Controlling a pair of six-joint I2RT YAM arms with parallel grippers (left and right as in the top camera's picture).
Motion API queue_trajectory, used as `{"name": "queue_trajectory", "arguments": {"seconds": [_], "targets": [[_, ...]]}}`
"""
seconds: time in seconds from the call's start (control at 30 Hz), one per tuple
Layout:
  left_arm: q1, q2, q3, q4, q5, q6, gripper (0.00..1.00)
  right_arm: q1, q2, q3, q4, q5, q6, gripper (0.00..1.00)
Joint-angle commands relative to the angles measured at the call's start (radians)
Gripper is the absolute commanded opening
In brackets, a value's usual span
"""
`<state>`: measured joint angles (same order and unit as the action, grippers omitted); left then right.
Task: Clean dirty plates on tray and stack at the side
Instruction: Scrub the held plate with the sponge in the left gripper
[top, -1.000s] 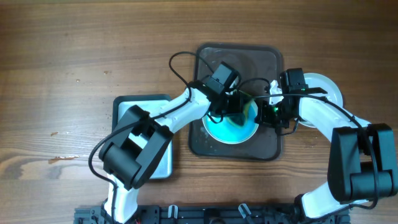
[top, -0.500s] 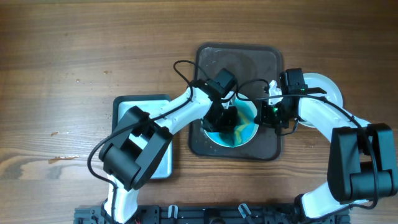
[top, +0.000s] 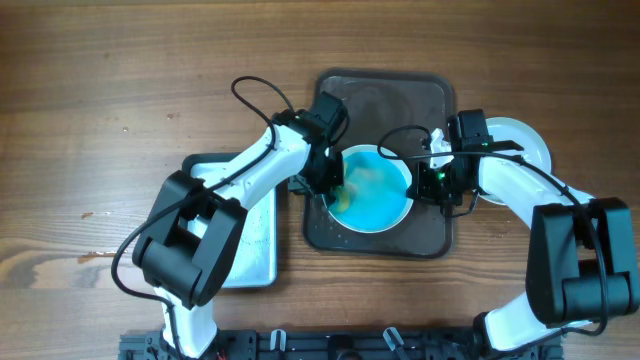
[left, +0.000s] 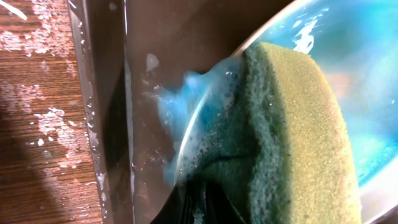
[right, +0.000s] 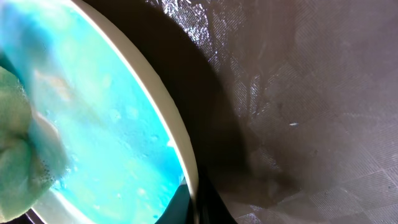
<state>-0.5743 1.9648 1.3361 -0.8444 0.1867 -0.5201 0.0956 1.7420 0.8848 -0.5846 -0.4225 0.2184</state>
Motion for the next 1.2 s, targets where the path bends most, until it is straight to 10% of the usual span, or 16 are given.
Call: {"name": "queue_trajectory", "arguments": {"seconds": [0.0, 0.73, 0.87, 1.17], "targets": [[0.014, -0.034, -0.023, 0.002, -0.079, 0.017, 0.04, -0.009, 0.021, -0.017, 0.000, 0.059, -0.005, 0.04], [0.207, -0.480, -0.023, -0.165, -0.023, 0.095, 0.04, -0.009, 0.021, -0.017, -0.004, 0.059, 0.019, 0.04], [0.151, -0.437, -0.042, -0.118, 0.062, 0.267, 0.29, -0.009, 0.021, -0.017, -0.003, 0.059, 0.020, 0.04], [-0.024, -0.200, -0.121, 0.104, -0.058, 0.250, 0.46, -0.009, 0.021, -0.017, -0.008, 0.059, 0.020, 0.04]]}}
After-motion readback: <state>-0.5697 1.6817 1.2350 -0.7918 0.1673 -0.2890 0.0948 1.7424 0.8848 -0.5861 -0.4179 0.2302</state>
